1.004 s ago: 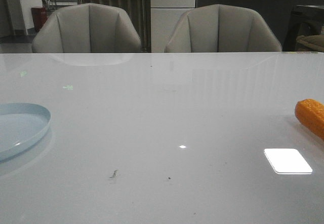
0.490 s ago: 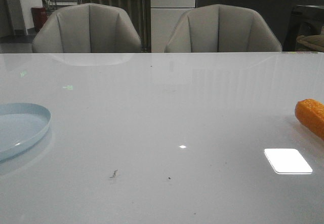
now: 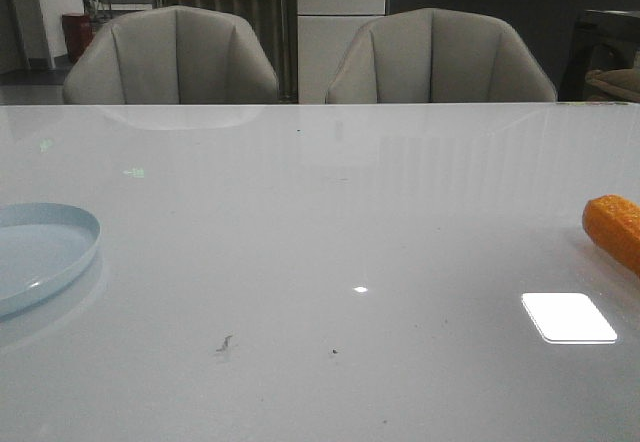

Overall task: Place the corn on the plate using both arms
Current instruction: 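Lower the left gripper to the rim of the light blue plate, then grip the plate rim with the left gripper and carry it toward the table center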

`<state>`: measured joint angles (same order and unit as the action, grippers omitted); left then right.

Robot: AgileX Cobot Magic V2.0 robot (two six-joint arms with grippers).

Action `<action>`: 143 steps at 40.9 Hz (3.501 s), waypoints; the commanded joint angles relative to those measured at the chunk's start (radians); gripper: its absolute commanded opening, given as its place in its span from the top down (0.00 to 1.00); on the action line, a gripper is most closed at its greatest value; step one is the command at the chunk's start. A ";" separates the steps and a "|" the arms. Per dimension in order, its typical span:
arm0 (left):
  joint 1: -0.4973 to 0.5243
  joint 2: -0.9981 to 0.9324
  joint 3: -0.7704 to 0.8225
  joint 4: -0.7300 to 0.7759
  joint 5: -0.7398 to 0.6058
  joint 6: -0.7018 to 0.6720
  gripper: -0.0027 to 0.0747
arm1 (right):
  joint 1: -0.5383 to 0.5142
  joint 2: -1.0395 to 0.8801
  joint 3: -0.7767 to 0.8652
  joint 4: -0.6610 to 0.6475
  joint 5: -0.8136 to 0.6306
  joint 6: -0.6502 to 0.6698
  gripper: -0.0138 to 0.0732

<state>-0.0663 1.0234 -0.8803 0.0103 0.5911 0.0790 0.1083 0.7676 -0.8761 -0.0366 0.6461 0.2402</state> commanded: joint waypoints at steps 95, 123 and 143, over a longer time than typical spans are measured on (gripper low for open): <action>0.196 0.807 -0.507 -0.485 0.336 0.247 0.85 | -0.003 0.182 -0.147 -0.010 0.005 -0.006 0.19; -0.184 0.836 -0.713 -0.673 0.408 0.246 0.85 | -0.003 0.182 -0.147 -0.010 0.005 -0.006 0.19; -0.257 0.972 -0.713 -0.599 0.382 0.182 0.85 | -0.003 0.182 -0.147 -0.010 0.009 -0.006 0.19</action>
<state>-0.3123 2.0448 -1.5601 -0.5503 0.9899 0.2725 0.1083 0.9547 -0.9869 -0.0366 0.7244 0.2402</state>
